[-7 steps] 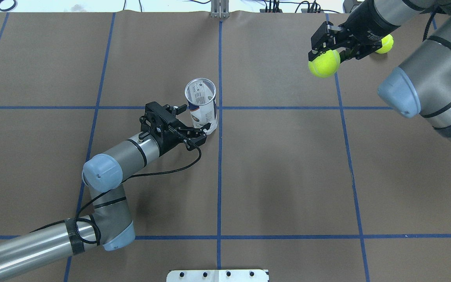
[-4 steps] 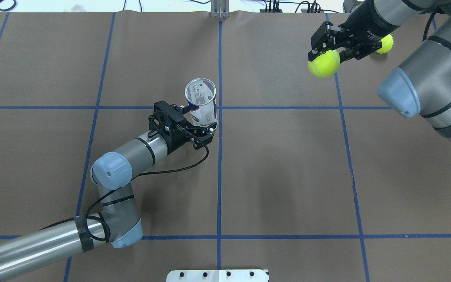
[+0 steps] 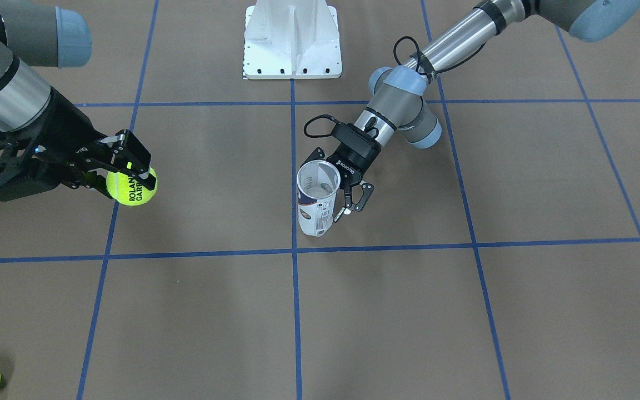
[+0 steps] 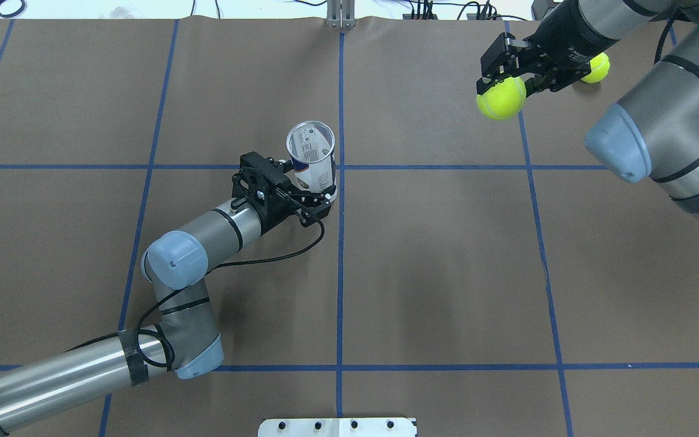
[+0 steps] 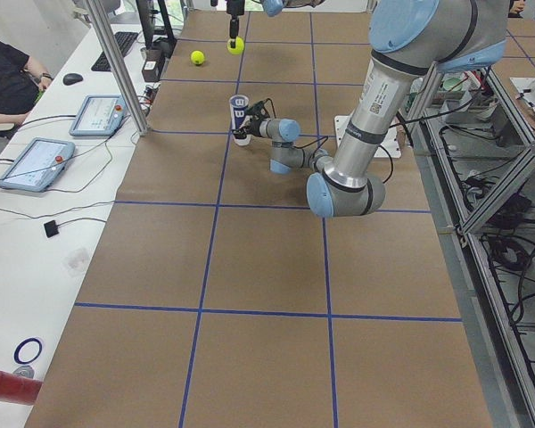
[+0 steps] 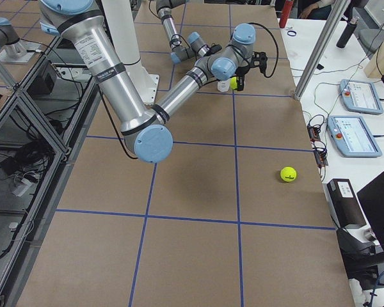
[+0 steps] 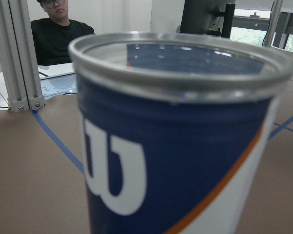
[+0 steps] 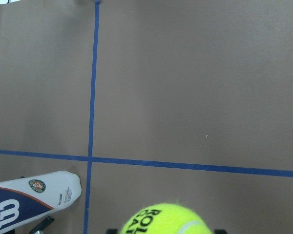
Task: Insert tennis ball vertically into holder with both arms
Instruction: 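Carry the ball with the right gripper over the can's open top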
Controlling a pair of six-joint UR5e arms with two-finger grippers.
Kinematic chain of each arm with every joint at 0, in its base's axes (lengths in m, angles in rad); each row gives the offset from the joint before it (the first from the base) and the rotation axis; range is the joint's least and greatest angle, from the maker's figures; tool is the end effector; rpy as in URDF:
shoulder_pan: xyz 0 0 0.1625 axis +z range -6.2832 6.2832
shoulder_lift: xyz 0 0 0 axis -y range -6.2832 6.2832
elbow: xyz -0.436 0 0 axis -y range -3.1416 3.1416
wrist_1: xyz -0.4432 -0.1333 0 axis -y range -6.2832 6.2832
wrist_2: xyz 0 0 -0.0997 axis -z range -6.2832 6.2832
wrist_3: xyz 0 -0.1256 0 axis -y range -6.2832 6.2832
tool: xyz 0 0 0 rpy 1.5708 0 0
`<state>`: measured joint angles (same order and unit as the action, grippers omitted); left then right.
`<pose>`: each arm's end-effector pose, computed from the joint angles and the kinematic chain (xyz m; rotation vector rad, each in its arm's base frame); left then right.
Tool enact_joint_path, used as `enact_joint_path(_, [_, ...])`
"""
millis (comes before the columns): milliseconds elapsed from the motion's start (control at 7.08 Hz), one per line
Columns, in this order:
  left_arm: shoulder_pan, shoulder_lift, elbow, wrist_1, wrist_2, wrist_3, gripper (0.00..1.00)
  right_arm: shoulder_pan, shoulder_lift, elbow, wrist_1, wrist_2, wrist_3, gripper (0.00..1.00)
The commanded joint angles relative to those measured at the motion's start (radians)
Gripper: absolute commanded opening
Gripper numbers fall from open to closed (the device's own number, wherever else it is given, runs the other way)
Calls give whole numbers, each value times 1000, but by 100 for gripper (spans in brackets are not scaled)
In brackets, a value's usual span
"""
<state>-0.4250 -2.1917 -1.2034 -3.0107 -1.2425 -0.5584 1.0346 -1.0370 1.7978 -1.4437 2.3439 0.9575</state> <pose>0.6467 -0.4834 0.2925 1.2849 1.0969 0.1629 -0.3059 -0.6040 0.2116 0.1277 -1.0948 0.0348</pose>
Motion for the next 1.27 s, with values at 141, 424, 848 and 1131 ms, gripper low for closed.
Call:
enact_joint_path(141, [2, -17, 21, -2, 0, -2, 99, -14, 23, 0, 0, 0, 3, 0])
enact_joint_path(424, [2, -52, 53, -2, 0, -2, 99, -22, 52, 3, -1, 2, 4, 0])
enact_joint_path(848, [-1, -53, 54, -2, 0, -2, 99, -97, 147, 0, -1, -33, 128, 0])
enact_joint_path(1131, [-1, -53, 53, -2, 0, -2, 97, -160, 210, -1, -1, -78, 205, 0])
